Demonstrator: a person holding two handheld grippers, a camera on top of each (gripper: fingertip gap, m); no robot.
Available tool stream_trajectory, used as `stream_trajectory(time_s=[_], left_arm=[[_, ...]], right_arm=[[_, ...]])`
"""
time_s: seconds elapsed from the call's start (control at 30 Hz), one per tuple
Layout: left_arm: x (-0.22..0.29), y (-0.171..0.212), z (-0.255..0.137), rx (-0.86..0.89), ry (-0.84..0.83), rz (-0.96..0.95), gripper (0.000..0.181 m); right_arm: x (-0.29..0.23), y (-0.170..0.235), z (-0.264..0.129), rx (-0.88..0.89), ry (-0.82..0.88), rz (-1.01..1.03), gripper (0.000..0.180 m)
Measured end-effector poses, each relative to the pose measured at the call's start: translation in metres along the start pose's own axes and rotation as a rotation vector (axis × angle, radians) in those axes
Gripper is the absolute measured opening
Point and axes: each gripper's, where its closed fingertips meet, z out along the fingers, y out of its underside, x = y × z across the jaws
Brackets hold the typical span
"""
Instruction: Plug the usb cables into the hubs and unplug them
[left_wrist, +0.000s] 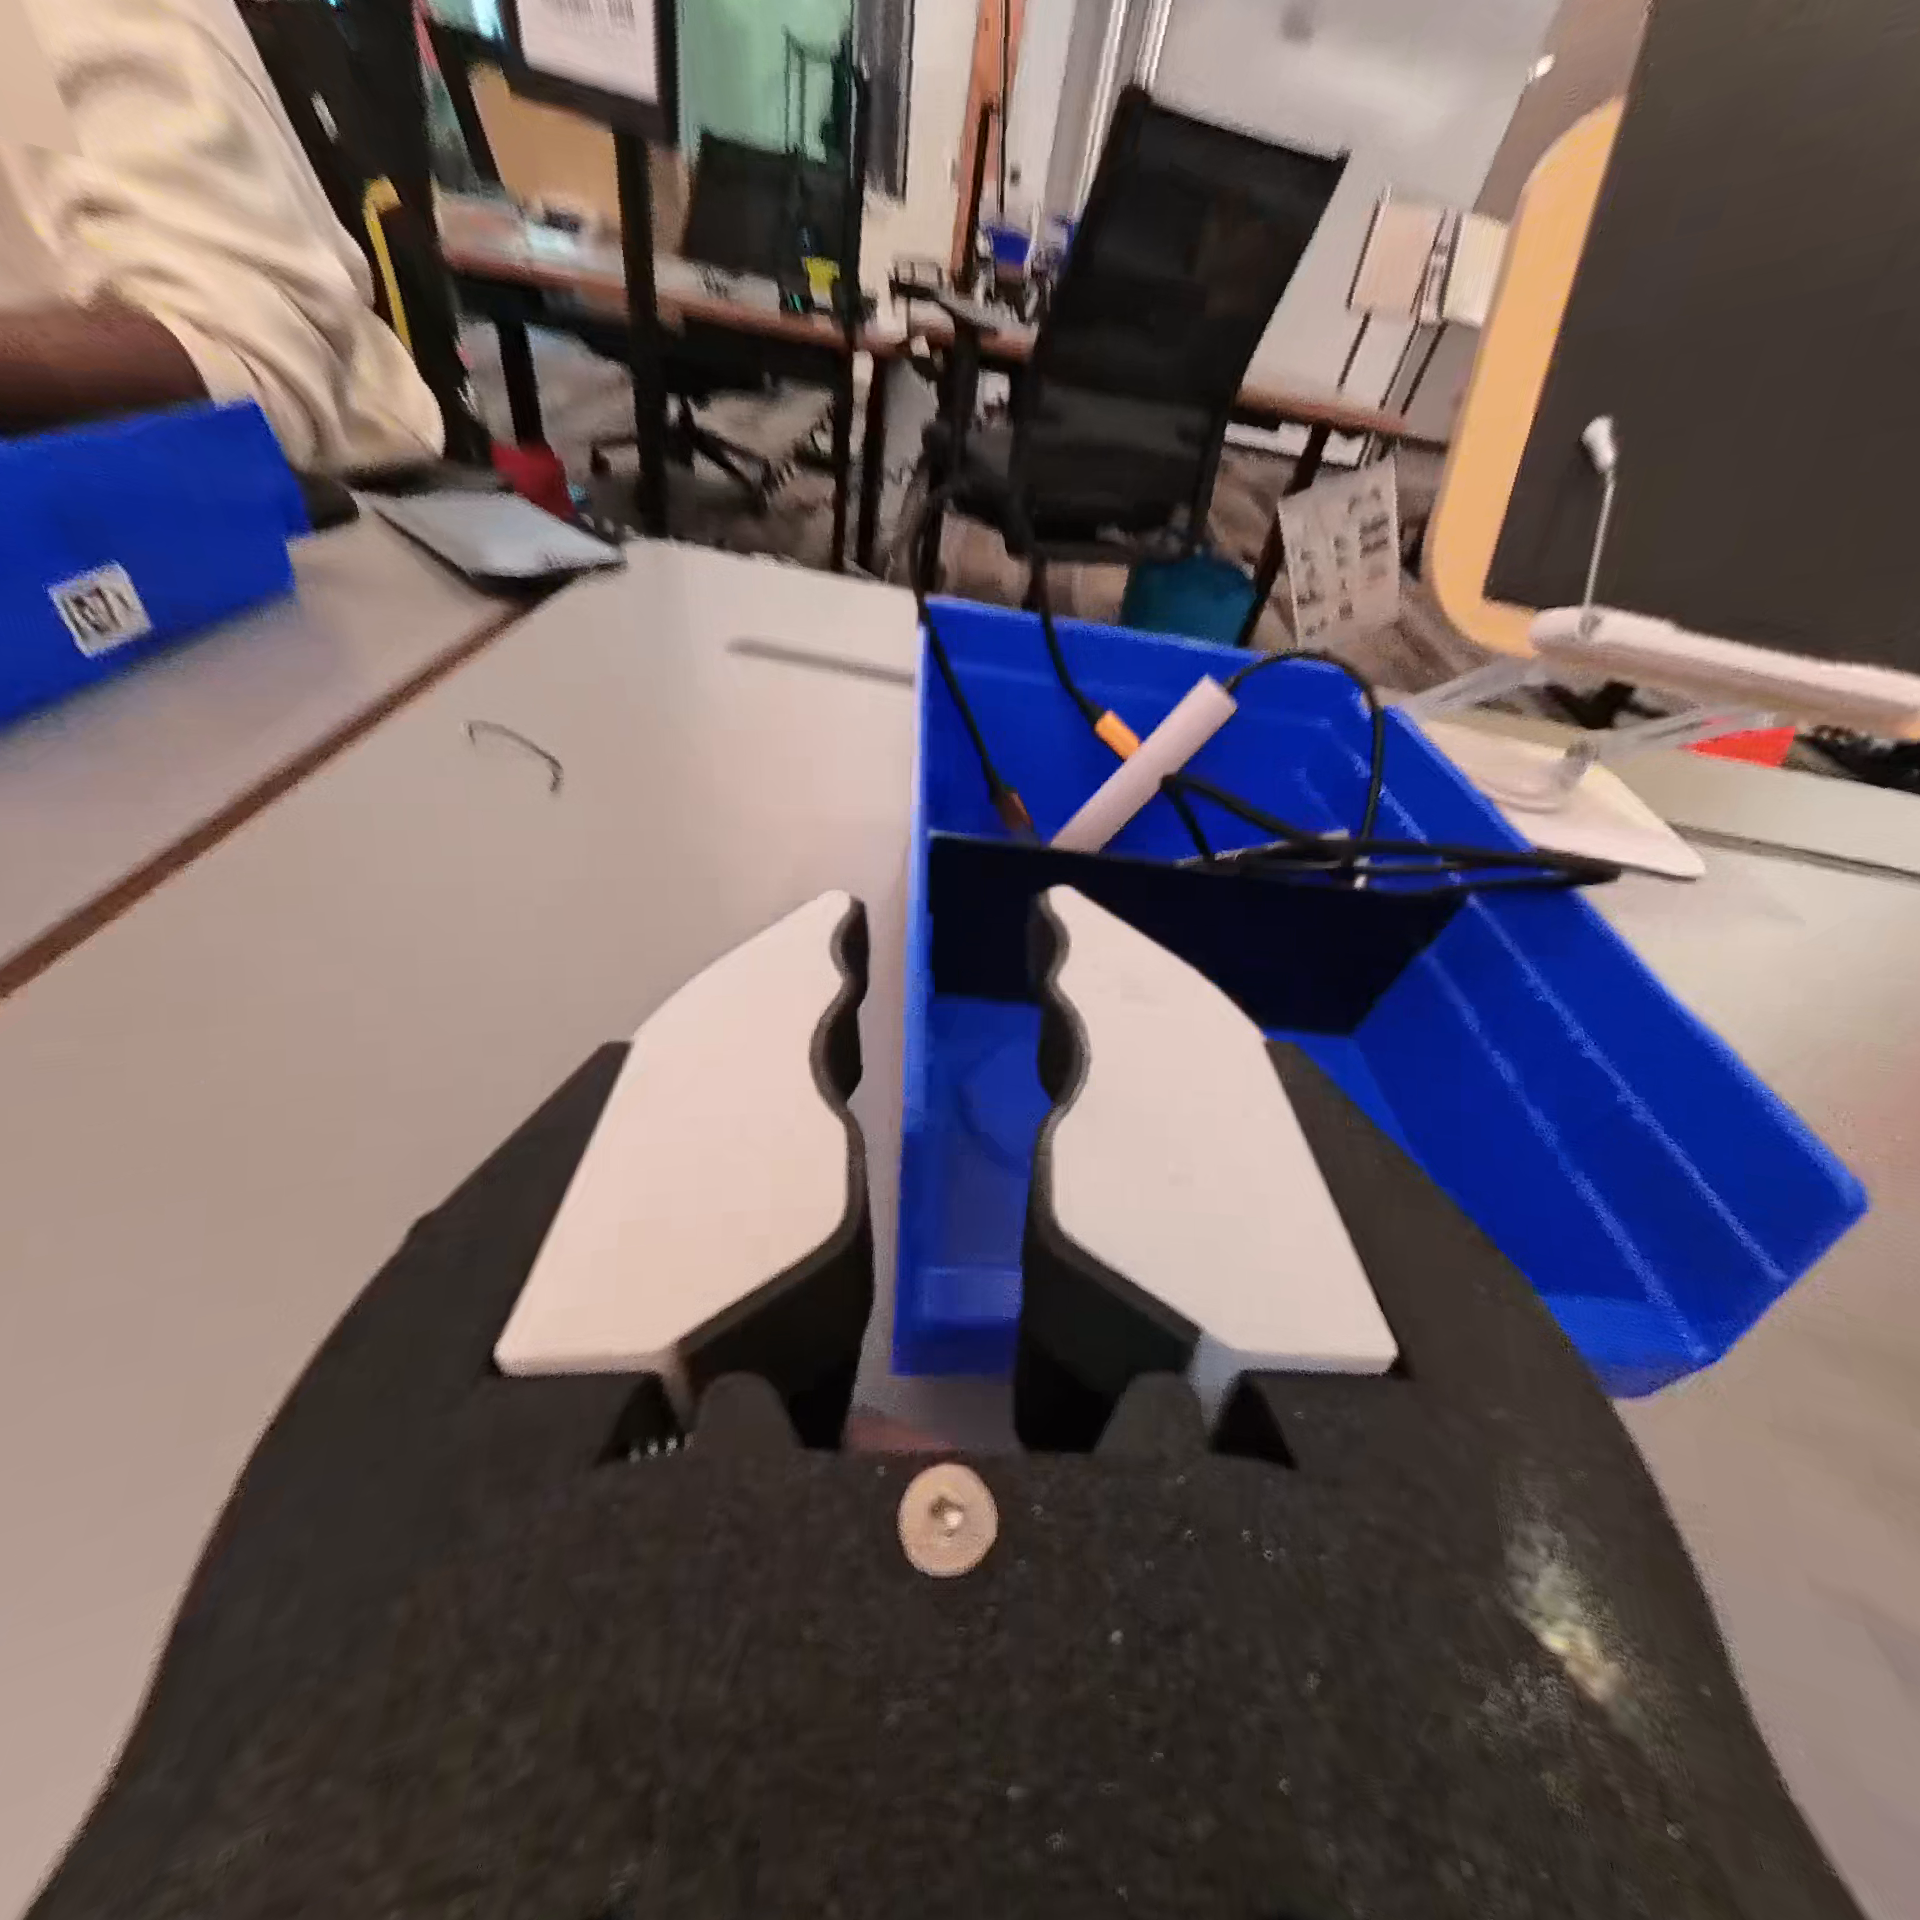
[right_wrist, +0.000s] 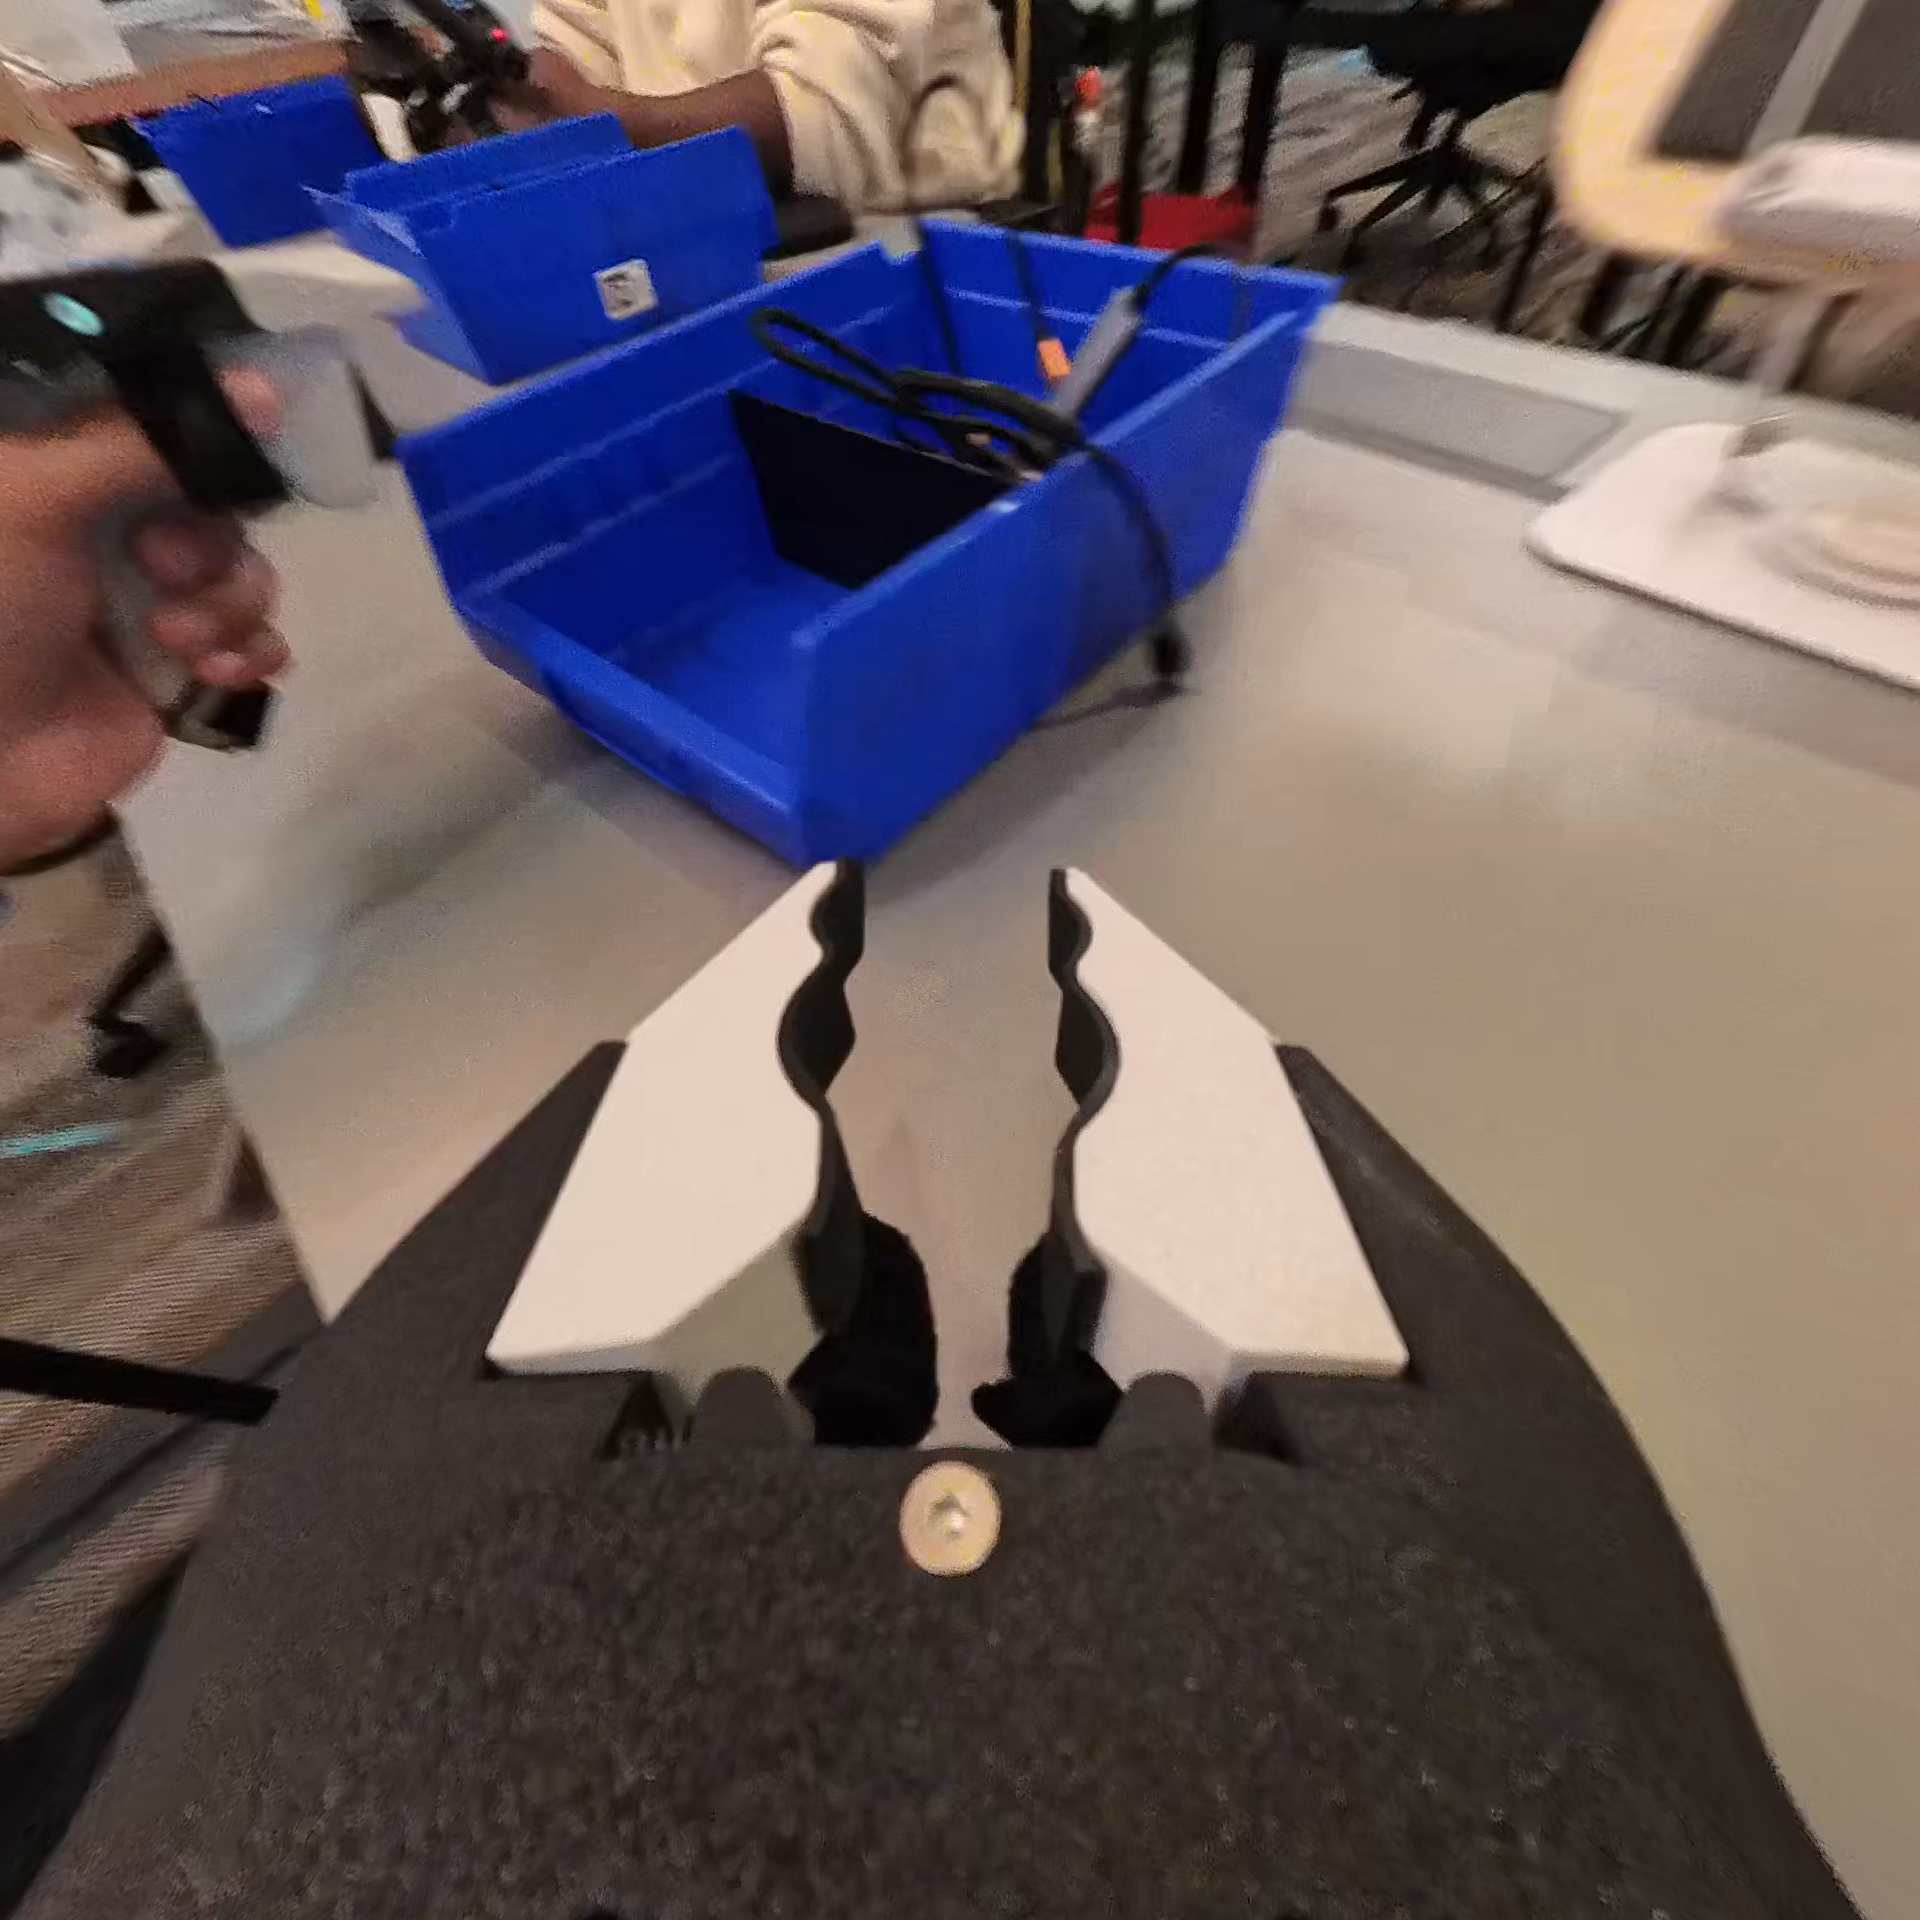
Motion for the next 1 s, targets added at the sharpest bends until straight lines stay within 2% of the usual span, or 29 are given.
stream_trajectory(time_s=[0.13, 0.3, 0.43, 0.57, 0.73, 0.87, 1.0], left_arm=[[0.047, 0.006, -0.005, -0.005, 0.075, 0.047, 0.029], [0.131, 0.05, -0.024, -0.161, 0.242, 0.043, 0.029], [0.164, 0.078, -0.044, -0.223, 0.306, 0.091, 0.028], [0.161, 0.088, -0.035, -0.253, 0.319, 0.226, 0.028], [0.15, 0.096, -0.026, -0.261, 0.255, 0.429, 0.028], [0.161, 0.099, -0.028, -0.266, 0.293, 0.404, 0.028], [0.164, 0.103, -0.029, -0.291, 0.322, 0.351, 0.028]], right_arm=[[0.094, 0.01, -0.088, 0.135, 0.226, -0.065, 0.029], [0.193, 0.037, -0.207, 0.242, 0.469, 0.06, 0.034], [0.26, 0.073, -0.269, 0.249, 0.64, 0.148, 0.035], [0.292, 0.095, -0.269, 0.175, 0.654, 0.237, 0.037], [0.288, 0.105, -0.251, 0.11, 0.614, 0.251, 0.036], [0.286, 0.11, -0.263, 0.116, 0.689, 0.272, 0.035], [0.282, 0.108, -0.271, 0.132, 0.687, 0.278, 0.034]])
